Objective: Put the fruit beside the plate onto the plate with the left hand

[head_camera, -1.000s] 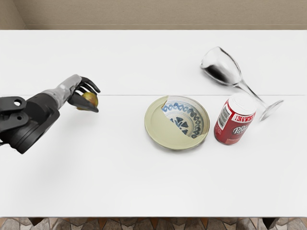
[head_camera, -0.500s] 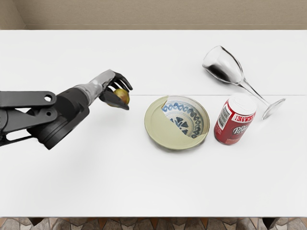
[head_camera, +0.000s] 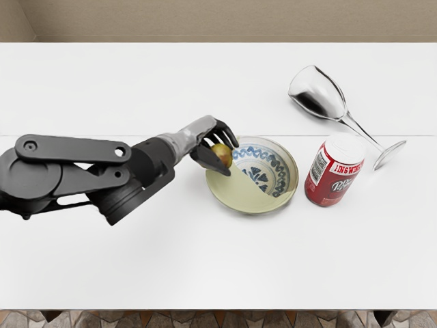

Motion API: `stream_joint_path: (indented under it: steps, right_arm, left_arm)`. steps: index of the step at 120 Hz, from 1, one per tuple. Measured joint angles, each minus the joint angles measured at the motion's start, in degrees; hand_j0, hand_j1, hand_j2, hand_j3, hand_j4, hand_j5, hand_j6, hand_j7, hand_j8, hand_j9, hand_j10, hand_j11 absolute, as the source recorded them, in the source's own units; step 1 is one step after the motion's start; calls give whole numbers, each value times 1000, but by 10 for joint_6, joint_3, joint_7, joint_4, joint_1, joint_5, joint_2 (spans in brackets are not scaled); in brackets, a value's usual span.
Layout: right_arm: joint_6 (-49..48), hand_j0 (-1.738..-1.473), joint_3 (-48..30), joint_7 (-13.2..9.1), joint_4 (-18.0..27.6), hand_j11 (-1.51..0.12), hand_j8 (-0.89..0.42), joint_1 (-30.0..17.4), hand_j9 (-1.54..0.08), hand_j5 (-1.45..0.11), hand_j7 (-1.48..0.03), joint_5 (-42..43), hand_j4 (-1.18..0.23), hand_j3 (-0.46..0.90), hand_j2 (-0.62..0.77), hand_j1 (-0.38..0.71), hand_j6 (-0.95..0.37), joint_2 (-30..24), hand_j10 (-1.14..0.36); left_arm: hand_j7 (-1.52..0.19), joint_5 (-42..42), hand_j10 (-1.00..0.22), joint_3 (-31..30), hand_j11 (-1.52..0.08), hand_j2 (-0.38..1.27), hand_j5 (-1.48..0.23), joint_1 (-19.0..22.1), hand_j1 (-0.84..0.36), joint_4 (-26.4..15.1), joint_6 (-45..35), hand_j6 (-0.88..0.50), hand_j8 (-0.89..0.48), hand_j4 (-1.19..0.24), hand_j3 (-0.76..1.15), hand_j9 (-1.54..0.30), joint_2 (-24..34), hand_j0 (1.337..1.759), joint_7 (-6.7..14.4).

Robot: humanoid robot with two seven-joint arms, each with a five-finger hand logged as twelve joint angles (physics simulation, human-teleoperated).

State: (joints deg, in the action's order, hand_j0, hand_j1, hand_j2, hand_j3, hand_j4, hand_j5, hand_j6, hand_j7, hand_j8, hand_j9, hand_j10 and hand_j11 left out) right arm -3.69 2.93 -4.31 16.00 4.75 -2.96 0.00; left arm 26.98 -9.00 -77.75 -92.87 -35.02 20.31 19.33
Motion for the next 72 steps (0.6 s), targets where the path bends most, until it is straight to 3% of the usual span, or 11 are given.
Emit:
stream_joint_path:
  steps: [30,72]
  right_arm:
    - [0,-1658,0,0,0,-17,-13,0,-17,-17,-17,0,-13,0,-3,-333,-13,0,-13]
    - [0,-1658,0,0,0,-17,-13,0,-17,-17,-17,0,-13,0,-3,-333,-13,0,-13]
  left_arm:
    - [-924,1,-543,-9,-918,301,-922,6,-279,31,0,-529,-443,-681,0,-919,-44,1654,0]
    - [-842,6,-552,-15,-839,262,-837,7,-267,55,0,-543,-463,-631,0,-839,-48,1655,-3]
